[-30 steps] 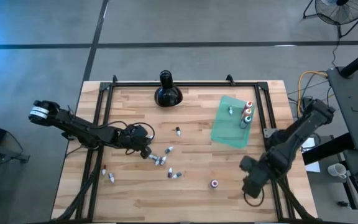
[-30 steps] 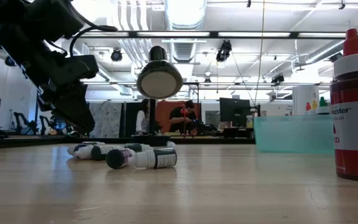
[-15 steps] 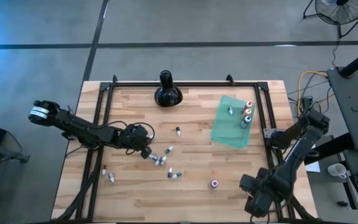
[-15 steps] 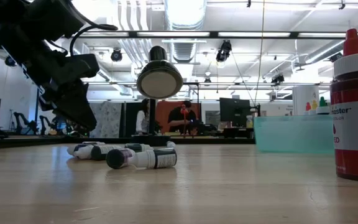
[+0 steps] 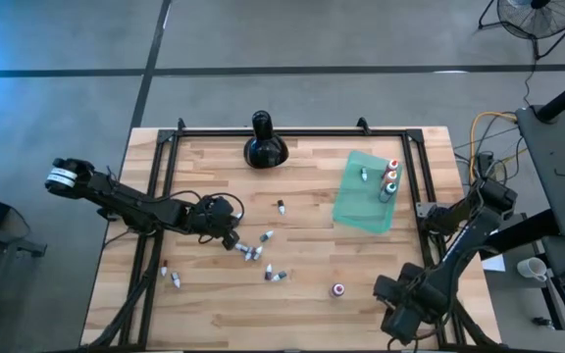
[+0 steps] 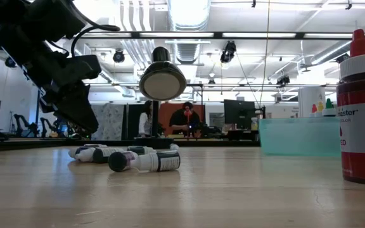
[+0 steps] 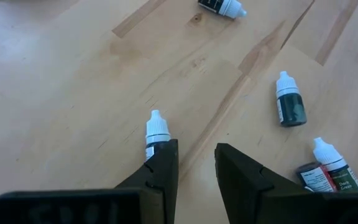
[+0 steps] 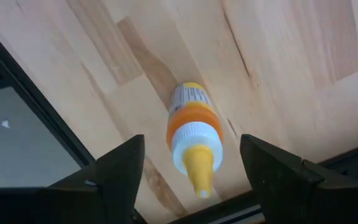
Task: Pick & Place food coloring
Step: Put the large yellow food coloring bottle into the green bin
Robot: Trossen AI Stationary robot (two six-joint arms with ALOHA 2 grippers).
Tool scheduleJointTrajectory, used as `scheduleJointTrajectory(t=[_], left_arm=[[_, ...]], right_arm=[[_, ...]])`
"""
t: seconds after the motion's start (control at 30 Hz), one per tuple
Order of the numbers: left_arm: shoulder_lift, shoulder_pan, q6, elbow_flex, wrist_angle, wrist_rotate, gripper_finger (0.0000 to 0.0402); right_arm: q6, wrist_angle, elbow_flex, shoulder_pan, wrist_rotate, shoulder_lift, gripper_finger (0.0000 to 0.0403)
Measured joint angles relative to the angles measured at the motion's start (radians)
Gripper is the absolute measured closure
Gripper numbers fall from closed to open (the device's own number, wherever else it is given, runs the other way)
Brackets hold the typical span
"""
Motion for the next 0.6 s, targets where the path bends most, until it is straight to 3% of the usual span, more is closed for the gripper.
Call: scheduleJointTrajectory(t=[0.6], left_arm=[[0.0, 0.0, -0.002, 0.0, 0.0, -0.025, 0.0321]], right_arm=[[0.0, 0.012, -0.017, 0.0, -0.033, 0.0, 0.0264]])
